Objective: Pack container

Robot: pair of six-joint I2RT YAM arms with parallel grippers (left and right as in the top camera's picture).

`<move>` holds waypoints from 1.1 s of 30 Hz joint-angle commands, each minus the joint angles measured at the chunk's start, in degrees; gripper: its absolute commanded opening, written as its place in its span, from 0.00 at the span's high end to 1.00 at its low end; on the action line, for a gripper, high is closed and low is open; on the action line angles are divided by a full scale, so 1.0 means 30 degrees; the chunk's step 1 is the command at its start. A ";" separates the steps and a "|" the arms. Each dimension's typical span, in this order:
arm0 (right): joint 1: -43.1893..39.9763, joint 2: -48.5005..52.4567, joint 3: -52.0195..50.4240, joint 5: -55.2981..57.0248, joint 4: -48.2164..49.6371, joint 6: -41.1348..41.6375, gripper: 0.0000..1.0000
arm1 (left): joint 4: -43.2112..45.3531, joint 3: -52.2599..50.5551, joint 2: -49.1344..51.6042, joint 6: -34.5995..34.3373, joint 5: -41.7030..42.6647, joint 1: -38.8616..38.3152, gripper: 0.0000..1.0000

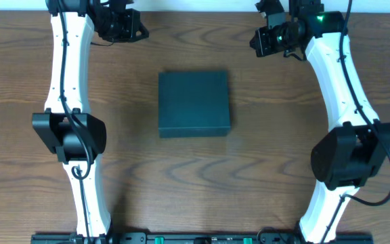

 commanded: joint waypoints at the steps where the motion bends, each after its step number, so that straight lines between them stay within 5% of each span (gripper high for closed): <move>1: -0.0066 -0.0474 0.0182 0.0874 0.0168 0.0576 0.99 | -0.0721 0.0299 -0.0634 0.0372 -0.0554 -0.0080 0.94; 10: 0.0095 -0.1654 0.0175 -0.0896 -0.3883 0.0568 0.99 | -0.4736 0.0299 -0.3191 0.1858 -0.0896 -0.1413 0.94; 18: 0.2324 -0.7847 -0.3643 0.1297 -0.5865 0.0787 0.99 | -0.7089 -0.1020 -0.8072 0.3359 -0.2004 -0.3381 0.94; 25: 0.5340 -1.7697 -1.3457 0.2404 -0.2973 0.3249 0.99 | -0.5785 -0.8561 -1.5285 0.4036 -0.2229 -0.3599 0.94; 33: 0.5996 -2.6571 -2.1842 0.2397 -0.1392 0.5792 0.98 | -0.0772 -2.3496 -2.5900 0.3308 -0.2208 -0.3563 0.94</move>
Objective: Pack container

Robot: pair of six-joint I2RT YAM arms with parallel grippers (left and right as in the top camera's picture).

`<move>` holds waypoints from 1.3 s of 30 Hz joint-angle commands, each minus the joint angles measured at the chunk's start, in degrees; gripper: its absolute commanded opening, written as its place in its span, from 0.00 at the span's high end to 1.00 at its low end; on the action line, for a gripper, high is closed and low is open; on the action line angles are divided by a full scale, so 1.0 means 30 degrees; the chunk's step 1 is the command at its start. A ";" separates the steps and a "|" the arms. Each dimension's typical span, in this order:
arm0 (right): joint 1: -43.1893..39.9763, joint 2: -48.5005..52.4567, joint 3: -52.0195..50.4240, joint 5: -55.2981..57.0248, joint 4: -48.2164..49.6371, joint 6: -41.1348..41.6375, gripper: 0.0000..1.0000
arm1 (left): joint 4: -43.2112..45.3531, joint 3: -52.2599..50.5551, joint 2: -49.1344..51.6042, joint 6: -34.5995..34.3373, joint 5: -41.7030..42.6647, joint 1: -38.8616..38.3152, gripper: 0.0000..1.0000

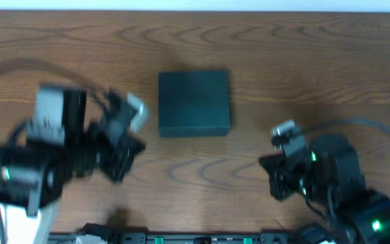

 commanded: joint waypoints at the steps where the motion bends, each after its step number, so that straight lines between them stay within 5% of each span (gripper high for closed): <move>1: 0.0153 -0.1792 -0.2244 0.0211 0.0102 0.1792 0.98 | 0.1829 -0.4932 -0.3322 -0.1129 0.0036 0.0044 0.94; 4: 0.0153 -0.2681 -0.3934 0.0204 0.0284 0.2892 0.98 | 0.4408 -0.8765 -0.6229 -0.3198 0.0073 0.0044 0.94; 5: 0.0153 -0.2688 -0.4386 0.0211 0.0423 0.3381 0.86 | 0.5209 -0.9602 -0.6885 -0.3832 0.0073 0.0044 0.94; 6: 0.0146 -0.2645 -0.4663 0.0204 0.0539 0.3767 0.55 | 0.5952 -1.0244 -0.7359 -0.4495 0.0000 0.0044 0.87; 7: 0.0146 -0.2550 -0.5282 0.0204 0.0780 0.4867 0.01 | 0.7009 -1.1067 -0.7766 -0.5799 -0.0073 0.0036 0.04; 11: 0.0146 -0.2470 -0.6892 0.0219 0.2229 0.6586 0.01 | 0.6841 -1.1431 -0.7650 -0.7402 -0.0058 0.0036 0.04; 25: 0.0146 -0.2441 -0.7868 0.0219 0.2237 0.6637 0.01 | 0.6535 -1.1431 -0.7766 -0.7395 -0.0066 0.0000 0.05; 28: 0.0146 -0.2441 -0.7868 0.0219 0.2237 0.6637 0.01 | 0.6579 -1.1446 -0.8633 -0.7322 -0.1996 0.0364 0.05; 32: 0.0146 -0.2441 -0.7868 0.0219 0.2229 0.6637 0.01 | 0.9362 -1.2560 -1.0630 -0.7337 -0.5457 0.2630 0.05; 39: 0.0146 -0.2441 -0.7868 0.0219 0.2237 0.6637 0.01 | 1.3318 -1.8455 -1.4906 -0.8298 -0.6062 0.7934 0.05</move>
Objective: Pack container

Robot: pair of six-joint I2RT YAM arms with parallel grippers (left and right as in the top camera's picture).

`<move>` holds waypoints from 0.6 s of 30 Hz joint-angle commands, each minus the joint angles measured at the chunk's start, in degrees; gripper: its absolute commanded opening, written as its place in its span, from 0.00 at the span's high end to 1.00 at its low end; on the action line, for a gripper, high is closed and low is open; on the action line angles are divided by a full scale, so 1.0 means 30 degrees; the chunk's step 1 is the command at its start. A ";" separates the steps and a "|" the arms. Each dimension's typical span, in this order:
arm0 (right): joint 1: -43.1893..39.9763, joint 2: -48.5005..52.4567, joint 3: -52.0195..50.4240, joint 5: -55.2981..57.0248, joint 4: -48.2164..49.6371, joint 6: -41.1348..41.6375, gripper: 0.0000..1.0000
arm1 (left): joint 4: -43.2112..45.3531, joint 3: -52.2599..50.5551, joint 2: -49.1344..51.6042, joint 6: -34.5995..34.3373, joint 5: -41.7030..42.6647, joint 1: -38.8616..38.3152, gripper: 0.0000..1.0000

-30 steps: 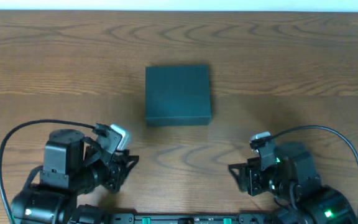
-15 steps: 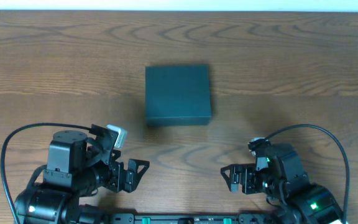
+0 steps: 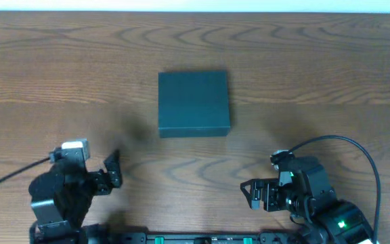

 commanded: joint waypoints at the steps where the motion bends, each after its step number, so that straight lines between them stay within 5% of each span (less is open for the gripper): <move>1: 0.0102 -0.0015 0.0044 0.0066 -0.0007 0.0197 0.01 | 0.1013 -0.2871 -0.1727 -0.1588 -0.0729 0.1668 0.05; 10: 0.0102 -0.0015 0.0044 0.0066 0.0000 0.0197 0.01 | 0.3089 -0.8335 -0.6382 -0.2922 -0.0743 0.2310 0.05; 18: 0.0102 -0.0015 0.0044 0.0066 -0.0007 0.0197 0.00 | 0.3118 -0.8364 -0.6528 -0.2900 -0.1872 0.2288 0.05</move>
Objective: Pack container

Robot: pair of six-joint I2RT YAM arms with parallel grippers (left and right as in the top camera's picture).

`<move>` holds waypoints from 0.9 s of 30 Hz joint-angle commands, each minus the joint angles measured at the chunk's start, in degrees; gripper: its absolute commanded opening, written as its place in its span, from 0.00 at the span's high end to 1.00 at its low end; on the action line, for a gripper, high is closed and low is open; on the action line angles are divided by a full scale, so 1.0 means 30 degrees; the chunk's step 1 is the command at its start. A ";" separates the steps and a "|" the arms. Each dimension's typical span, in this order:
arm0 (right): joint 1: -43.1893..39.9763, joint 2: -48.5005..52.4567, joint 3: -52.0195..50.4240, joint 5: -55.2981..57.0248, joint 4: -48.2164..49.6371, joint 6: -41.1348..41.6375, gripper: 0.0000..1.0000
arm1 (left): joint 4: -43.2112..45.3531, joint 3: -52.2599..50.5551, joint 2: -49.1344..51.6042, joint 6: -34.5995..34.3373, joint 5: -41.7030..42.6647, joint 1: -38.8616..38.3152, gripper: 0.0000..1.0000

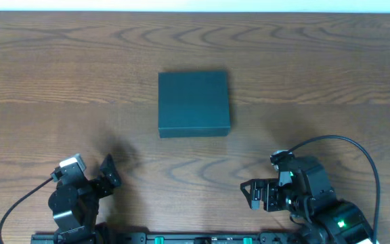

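Note:
A dark green box [193, 103] with its lid on lies flat in the middle of the wooden table [317, 81]. Its contents are hidden. My left gripper [107, 170] is folded back at the near left edge, well short of the box, and its fingers look shut with nothing in them. At the near right edge is my right gripper [250, 194], pointing left and also far from the box. Whether its fingers are parted is too small to make out. Neither gripper holds anything.
A black cable [357, 152] loops over the right arm's base. A rail with green lights [195, 238] runs along the near edge between the two arm bases.
My left arm has drawn a little further back and down toward the near edge. The right arm and the box are where they were.
Both arms were stretched to the far corners of the table, with the shut box in the middle. Then both were blurred in motion on the near side. Later they sat folded at the near edge, where they are now. The box has not moved.

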 commanded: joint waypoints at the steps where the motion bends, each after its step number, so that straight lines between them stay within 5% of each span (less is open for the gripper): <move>1: 0.0102 -0.0080 0.0058 0.0066 0.0029 0.0197 0.01 | -0.0015 -0.0233 -0.0160 -0.0058 -0.0539 0.0109 0.05; 27: 0.0138 -0.0291 0.0058 0.0306 -0.0641 0.0015 0.01 | -0.0015 -0.0233 -0.0146 -0.0073 -0.0532 0.0109 0.05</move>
